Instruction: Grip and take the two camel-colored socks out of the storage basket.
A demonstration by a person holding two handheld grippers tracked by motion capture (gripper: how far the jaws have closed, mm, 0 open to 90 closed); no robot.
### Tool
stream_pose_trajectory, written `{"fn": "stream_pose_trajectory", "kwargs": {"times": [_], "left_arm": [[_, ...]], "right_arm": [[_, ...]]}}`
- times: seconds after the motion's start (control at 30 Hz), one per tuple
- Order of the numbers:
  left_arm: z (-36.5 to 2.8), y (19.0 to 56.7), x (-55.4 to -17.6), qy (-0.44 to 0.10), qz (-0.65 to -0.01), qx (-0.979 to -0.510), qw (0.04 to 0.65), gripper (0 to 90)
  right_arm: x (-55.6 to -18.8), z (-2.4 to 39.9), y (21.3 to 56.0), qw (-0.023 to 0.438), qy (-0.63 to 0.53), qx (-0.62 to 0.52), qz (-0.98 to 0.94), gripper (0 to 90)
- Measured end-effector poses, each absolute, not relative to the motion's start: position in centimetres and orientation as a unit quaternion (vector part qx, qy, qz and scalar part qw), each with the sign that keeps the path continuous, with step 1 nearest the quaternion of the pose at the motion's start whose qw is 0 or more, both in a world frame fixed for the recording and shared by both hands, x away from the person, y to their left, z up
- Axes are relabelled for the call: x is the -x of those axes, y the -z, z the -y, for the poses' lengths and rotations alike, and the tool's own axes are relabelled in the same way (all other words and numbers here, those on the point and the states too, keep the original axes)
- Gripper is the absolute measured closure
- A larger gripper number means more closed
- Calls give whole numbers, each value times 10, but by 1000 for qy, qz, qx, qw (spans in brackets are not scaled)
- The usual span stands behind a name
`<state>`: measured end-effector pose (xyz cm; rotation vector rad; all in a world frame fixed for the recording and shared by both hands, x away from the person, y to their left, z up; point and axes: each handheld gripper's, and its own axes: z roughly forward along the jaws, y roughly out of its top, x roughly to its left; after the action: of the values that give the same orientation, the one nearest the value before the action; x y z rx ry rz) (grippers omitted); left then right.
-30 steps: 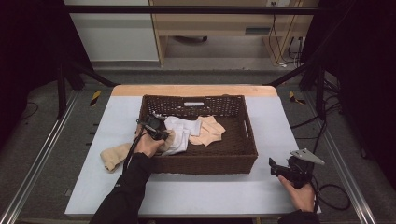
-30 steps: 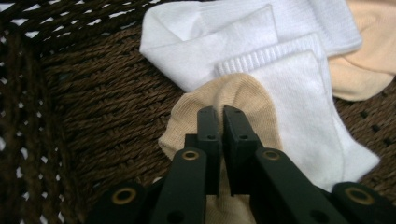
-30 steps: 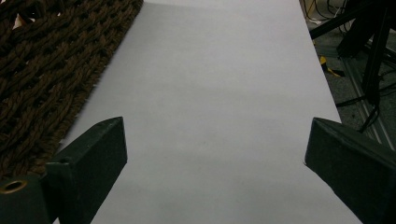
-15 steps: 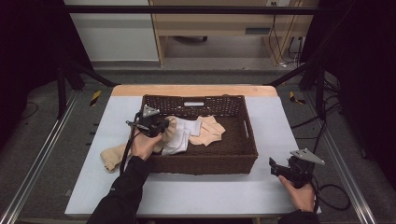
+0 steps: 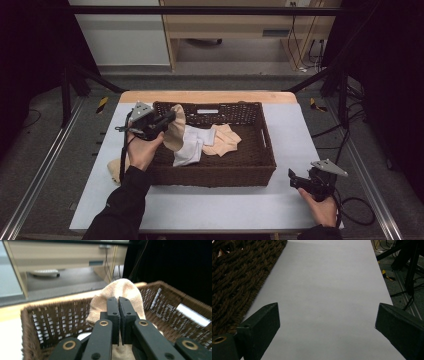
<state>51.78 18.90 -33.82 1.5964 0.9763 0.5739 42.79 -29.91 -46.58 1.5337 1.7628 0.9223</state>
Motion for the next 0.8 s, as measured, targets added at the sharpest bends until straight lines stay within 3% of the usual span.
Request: {"fn": "stream_pose_trajectory", "kwargs": {"times": [0.3,0.8], "left_arm": [[-210,303,-497,-256,-396,-648,597,876],[-244,278,-474,-283,-386,-621,621,875]], "right_arm": [[-428,299,466,309,-349,-582,-667,59],[-428,299,466,309,-347,-582,-667,59]]}}
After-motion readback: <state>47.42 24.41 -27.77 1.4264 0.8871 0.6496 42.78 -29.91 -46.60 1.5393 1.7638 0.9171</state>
